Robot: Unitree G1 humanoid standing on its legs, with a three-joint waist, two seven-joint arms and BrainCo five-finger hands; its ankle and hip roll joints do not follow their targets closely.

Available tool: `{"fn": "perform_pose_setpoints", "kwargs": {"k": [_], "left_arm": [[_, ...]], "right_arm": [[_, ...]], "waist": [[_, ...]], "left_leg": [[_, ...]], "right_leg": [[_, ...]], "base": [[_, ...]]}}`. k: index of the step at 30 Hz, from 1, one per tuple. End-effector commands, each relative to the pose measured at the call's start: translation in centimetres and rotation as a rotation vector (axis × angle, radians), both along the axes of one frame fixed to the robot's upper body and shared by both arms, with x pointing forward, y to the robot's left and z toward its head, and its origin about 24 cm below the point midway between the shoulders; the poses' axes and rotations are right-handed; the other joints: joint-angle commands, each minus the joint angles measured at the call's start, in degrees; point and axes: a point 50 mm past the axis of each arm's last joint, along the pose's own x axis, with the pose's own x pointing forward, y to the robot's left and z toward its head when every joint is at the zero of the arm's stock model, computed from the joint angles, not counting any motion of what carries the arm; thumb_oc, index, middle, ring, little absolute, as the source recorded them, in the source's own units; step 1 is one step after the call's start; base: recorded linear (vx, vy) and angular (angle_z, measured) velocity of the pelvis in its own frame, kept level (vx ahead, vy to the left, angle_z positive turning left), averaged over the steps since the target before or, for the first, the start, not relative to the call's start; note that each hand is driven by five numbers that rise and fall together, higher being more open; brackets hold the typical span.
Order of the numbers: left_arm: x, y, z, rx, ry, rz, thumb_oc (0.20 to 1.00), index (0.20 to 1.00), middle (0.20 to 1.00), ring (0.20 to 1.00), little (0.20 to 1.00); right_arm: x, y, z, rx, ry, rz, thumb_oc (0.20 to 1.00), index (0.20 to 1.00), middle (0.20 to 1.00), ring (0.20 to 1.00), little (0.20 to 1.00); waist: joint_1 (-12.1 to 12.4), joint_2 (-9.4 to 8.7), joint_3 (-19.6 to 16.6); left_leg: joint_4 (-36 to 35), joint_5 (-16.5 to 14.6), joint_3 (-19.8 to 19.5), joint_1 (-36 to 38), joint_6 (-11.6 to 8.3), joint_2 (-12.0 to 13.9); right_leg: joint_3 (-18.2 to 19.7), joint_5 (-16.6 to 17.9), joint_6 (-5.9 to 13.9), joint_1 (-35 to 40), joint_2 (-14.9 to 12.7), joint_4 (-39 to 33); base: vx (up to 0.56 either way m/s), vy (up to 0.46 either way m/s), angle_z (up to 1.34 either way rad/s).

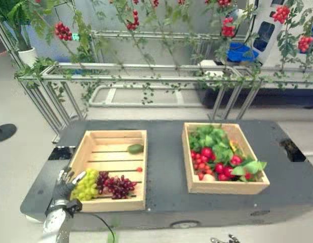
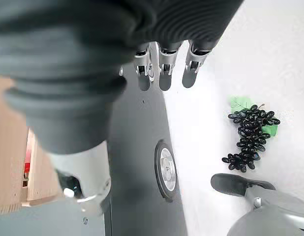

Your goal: Pick up the fruits from the basket on one side to the basket on the other side

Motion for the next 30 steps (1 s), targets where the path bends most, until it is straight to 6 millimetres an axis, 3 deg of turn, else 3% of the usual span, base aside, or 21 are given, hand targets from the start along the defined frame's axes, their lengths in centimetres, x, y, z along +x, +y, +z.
{"fn": "perform_pose_setpoints", "kwargs": {"k": [1, 30], "left_arm": [[1.48, 0.99, 3.14, 0.103, -0.156, 0.003, 1.000, 1.000, 1.000, 1.000, 1.000], [1.33, 0.72, 2.96, 0.127, -0.142, -0.025, 1.000, 1.000, 1.000, 1.000, 1.000]], "right_arm": [[2.05, -0.52, 0.49, -0.031, -0.048, 0.027, 1.000, 1.000, 1.000, 1.000, 1.000], [1.59, -0.61, 0.46, -0.038, -0.045, 0.016, 1.000, 1.000, 1.000, 1.000, 1.000]], "waist": [[-0.5, -1.12, -1.3], [-0.7, -1.10, -1.3]], "left_leg": [[0.3, -4.4, -0.6, 0.1, 0.00, -1.0], [0.3, -4.2, -0.5, 0.1, -0.13, -0.7]], "right_leg": [[-1.3, -4.2, 4.32, 1.6, -1.1, 0.5], [-1.4, -4.2, 4.19, 1.7, -1.0, 0.5]], "base": [[0.52, -0.467, -0.17], [0.00, 0.000, 0.00]]}}
